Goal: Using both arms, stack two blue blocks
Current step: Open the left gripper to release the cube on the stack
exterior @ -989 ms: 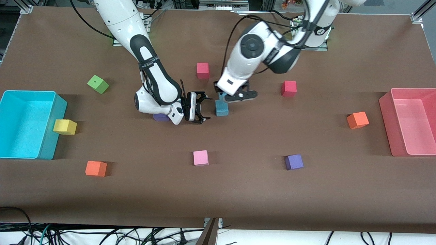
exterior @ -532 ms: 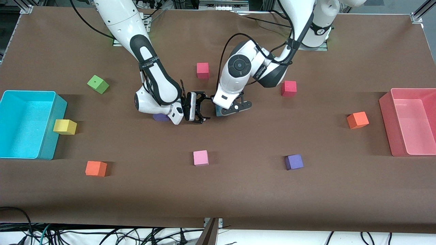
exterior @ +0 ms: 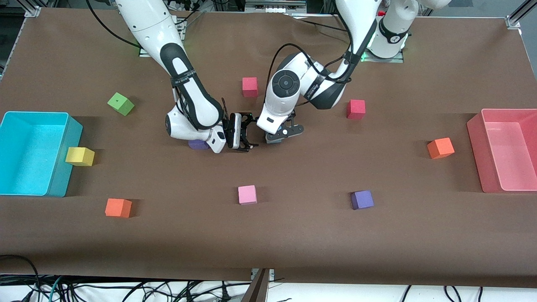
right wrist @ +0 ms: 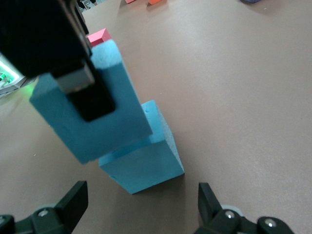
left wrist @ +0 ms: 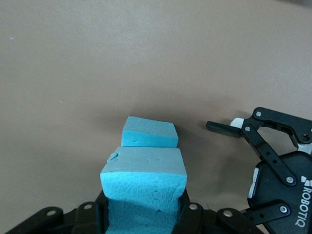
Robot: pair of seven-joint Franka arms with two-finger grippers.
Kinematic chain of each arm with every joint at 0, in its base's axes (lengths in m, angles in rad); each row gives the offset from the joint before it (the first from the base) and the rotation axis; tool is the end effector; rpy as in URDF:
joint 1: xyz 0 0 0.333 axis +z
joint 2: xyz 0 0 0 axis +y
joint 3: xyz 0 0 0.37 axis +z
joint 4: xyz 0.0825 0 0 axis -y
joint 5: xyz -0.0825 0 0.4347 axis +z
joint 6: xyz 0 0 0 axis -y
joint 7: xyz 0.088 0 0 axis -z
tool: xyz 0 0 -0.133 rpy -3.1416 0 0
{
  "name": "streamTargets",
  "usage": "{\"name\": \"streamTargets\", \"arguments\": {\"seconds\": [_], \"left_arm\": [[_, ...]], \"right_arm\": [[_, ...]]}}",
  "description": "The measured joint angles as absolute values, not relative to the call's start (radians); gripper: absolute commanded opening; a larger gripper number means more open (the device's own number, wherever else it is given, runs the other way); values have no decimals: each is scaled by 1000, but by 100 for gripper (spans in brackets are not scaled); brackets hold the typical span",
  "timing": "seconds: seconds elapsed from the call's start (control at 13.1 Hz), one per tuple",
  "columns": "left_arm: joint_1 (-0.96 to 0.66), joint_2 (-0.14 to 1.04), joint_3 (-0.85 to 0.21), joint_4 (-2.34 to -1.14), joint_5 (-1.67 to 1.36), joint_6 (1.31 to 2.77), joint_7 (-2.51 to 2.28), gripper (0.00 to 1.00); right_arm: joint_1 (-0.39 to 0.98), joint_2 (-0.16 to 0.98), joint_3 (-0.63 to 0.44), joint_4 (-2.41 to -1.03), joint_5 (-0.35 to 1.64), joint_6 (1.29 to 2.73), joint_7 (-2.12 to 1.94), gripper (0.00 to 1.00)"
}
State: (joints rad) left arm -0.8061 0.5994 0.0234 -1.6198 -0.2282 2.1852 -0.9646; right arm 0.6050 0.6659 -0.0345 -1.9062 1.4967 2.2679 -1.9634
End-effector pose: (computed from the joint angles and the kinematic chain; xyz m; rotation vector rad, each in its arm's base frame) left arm 0.5263 -0.5450 0.2604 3.0113 0.4752 -0.2327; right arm 0.5447 0.4040 0.1201 -1.7765 -1.3744 -0.5068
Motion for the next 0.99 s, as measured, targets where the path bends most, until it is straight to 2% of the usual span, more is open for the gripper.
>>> {"name": "streamTargets", "arguments": {"seconds": [0.61,0.68,0.76,0.84,0.91,0.99], "left_arm": [[-811,604,26,-1616,-198,2193,-963,0],[-811,604,26,-1616,-198,2194,-963,6],[-811,605,26,-1616,-198,2194,-963,32],[-811,608,27,-1616,-198,2195,-963,69],[-811,611,29,-1616,-198,2196,-963,100],[-811,614,31,-1616,-198,2198,-963,100]], "right_arm": [[605,666,-34,-1907,1497,2268,-1964,100],[605,666,-34,-1907,1497,2268,-1965,100],[605,666,-34,-1907,1497,2268,-1965,100],[605,666,-34,-1907,1497,2268,-1965,100],[605,666,-34,-1907,1497,2268,-1966,100],[605,666,-34,-1907,1497,2268,-1966,100]]}}
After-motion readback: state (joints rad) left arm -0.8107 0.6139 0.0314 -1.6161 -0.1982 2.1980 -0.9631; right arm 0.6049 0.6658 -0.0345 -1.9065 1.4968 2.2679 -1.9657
